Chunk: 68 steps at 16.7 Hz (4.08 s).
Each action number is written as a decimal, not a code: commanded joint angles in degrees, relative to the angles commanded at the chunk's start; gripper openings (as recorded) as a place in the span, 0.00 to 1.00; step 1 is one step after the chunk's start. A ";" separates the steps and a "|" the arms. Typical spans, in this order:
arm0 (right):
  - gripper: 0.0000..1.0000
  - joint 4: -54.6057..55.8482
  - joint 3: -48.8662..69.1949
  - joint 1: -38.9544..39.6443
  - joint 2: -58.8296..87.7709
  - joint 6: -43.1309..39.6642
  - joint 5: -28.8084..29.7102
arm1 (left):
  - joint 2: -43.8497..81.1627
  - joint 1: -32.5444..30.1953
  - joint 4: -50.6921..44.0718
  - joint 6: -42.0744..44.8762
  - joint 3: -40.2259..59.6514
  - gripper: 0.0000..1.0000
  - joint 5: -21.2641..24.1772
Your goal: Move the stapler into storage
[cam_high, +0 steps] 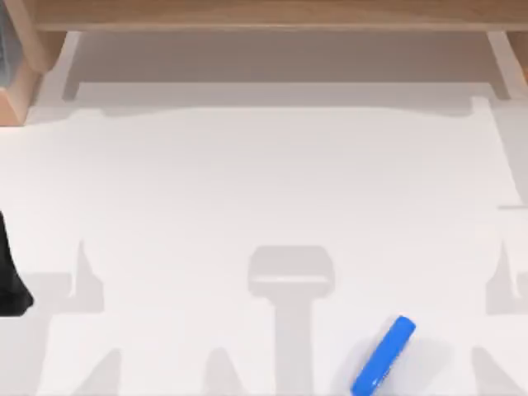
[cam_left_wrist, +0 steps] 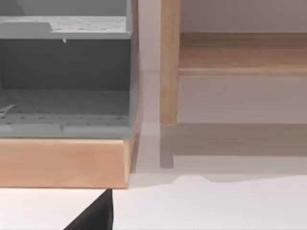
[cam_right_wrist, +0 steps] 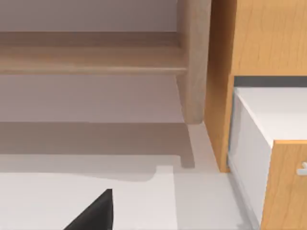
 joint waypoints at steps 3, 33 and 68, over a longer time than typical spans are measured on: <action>1.00 -0.46 0.55 0.46 0.64 0.64 -0.04 | 0.00 0.00 0.00 0.00 0.00 1.00 0.00; 1.00 -51.45 59.92 46.57 98.16 84.74 0.68 | 0.00 0.00 0.00 0.00 0.00 1.00 0.00; 0.00 -41.54 54.45 46.66 102.84 84.21 0.71 | 0.00 0.00 0.00 0.00 0.00 1.00 0.00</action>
